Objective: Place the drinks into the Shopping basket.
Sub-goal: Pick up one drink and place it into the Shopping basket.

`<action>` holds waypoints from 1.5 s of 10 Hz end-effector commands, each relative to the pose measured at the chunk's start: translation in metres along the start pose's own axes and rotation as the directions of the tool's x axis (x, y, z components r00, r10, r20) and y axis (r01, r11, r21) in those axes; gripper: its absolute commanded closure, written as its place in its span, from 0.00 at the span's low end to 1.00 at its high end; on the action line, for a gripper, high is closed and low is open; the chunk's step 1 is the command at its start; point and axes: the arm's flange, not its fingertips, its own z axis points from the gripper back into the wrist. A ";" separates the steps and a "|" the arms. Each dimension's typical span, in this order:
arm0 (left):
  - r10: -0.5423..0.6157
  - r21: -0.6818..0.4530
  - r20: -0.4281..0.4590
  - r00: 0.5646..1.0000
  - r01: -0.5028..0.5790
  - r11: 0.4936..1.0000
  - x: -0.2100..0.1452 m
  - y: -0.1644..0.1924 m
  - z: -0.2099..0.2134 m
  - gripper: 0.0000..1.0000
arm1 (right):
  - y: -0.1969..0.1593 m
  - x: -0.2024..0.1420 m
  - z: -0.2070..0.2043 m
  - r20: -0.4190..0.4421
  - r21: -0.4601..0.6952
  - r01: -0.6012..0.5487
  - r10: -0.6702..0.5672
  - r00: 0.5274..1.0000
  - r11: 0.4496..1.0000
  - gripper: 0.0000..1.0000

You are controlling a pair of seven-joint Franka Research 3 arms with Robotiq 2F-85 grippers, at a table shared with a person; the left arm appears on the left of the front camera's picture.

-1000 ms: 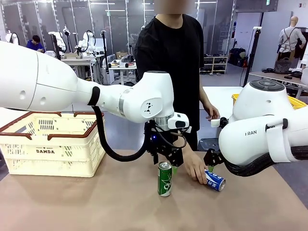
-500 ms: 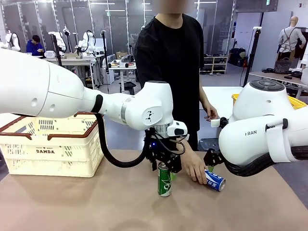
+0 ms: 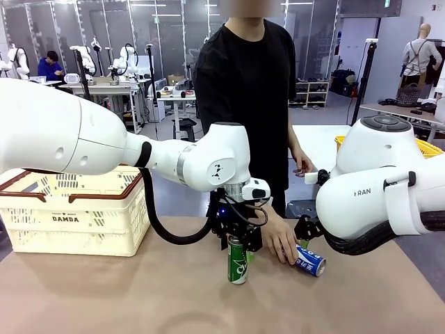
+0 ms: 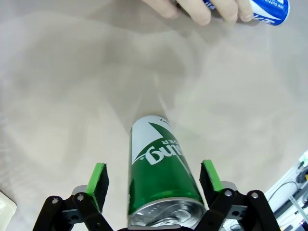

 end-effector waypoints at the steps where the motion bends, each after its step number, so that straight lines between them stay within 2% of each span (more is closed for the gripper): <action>1: 0.000 -0.014 0.036 0.999 0.000 1.000 0.001 -0.002 -0.001 0.15 | -0.001 -0.001 -0.002 0.006 -0.005 -0.007 0.007 1.000 1.000 0.00; 8: 0.026 -0.013 0.020 0.999 -0.026 1.000 -0.004 -0.012 0.009 0.84 | -0.001 -0.001 -0.002 0.006 -0.005 -0.007 0.007 1.000 1.000 0.00; 10: 0.027 -0.022 0.020 0.999 -0.027 0.999 -0.006 -0.015 0.013 1.00 | -0.001 -0.001 -0.002 0.006 -0.005 -0.007 0.007 1.000 1.000 0.00; 11: 0.026 -0.026 0.021 0.999 -0.025 0.999 -0.009 -0.018 0.016 1.00 | -0.001 -0.001 -0.002 0.006 -0.005 -0.007 0.007 1.000 1.000 0.00; 12: 0.020 -0.025 0.015 1.000 -0.020 1.000 -0.013 -0.021 0.022 0.59 | -0.001 -0.001 -0.002 0.006 -0.005 -0.007 0.007 1.000 1.000 0.00; 15: 0.019 0.008 0.022 1.000 -0.019 1.000 -0.032 -0.030 0.065 0.59 | -0.001 -0.001 -0.002 0.006 -0.005 -0.007 0.007 1.000 1.000 0.00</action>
